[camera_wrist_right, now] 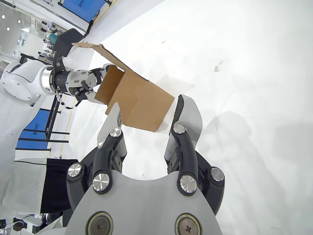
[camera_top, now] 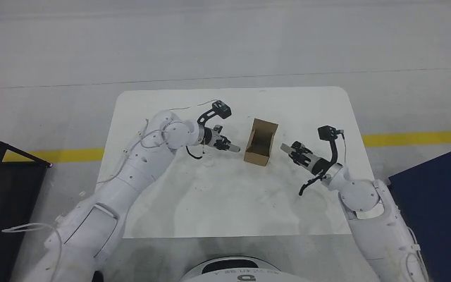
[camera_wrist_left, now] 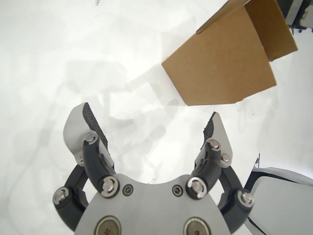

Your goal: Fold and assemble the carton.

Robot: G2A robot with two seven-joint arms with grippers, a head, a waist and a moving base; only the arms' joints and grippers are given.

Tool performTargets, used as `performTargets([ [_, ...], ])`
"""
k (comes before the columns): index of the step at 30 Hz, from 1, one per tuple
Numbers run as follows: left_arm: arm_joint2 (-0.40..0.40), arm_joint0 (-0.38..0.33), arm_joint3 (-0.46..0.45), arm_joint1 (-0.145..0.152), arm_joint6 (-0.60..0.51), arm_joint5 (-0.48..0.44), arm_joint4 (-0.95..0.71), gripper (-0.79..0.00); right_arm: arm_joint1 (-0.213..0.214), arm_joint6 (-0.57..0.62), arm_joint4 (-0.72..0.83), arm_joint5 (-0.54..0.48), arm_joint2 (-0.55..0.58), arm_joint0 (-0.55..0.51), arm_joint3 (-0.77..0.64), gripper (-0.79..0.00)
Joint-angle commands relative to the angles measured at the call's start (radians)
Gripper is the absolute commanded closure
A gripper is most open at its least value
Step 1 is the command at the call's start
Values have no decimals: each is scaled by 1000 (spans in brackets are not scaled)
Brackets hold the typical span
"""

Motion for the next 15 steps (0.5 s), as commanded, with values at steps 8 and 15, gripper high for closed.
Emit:
performTargets([
  [8,88,-68,129,-60,41,-59,-30,-785,-2,3,31,14,-27,31,26,-422],
  [15,124,-95,189,-95,70,-89,-46,-785,-3,11,-17,39,-72,77,57,-437],
])
